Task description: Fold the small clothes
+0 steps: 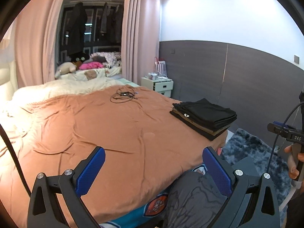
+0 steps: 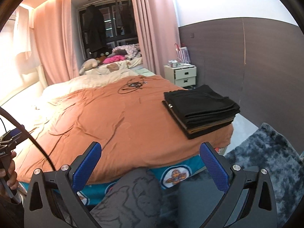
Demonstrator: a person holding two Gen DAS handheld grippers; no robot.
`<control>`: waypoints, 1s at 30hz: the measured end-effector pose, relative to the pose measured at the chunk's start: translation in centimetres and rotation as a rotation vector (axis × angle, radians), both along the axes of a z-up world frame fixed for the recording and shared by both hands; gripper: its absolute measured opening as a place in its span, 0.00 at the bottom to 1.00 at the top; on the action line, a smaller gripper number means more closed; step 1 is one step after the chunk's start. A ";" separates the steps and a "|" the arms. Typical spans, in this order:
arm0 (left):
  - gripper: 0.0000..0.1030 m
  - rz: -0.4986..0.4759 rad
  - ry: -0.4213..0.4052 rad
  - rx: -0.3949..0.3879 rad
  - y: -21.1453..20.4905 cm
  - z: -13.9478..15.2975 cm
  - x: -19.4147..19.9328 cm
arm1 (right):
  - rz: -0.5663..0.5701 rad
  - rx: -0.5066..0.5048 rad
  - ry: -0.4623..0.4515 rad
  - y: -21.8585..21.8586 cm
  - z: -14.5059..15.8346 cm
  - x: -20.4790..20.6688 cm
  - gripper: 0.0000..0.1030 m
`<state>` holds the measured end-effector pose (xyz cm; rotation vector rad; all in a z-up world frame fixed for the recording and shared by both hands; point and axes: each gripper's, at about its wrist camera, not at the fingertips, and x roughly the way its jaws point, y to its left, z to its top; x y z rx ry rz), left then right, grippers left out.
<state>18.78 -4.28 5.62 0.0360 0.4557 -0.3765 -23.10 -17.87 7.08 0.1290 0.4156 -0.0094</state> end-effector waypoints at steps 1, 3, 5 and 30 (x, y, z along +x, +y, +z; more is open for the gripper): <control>1.00 0.004 -0.006 -0.002 0.1 -0.1 -0.5 | 0.004 -0.002 -0.006 0.0 -0.1 -0.3 1.00; 1.00 0.005 -0.019 -0.015 0.6 -0.2 -1.7 | 0.011 -0.011 -0.013 -0.2 -0.4 -1.0 1.00; 1.00 0.020 -0.044 -0.008 0.9 -0.2 -2.8 | 0.020 -0.012 -0.023 -0.3 -0.5 -1.6 1.00; 1.00 0.044 -0.088 -0.066 2.3 -0.8 -6.5 | 0.034 -0.022 -0.058 1.8 -2.3 -4.3 1.00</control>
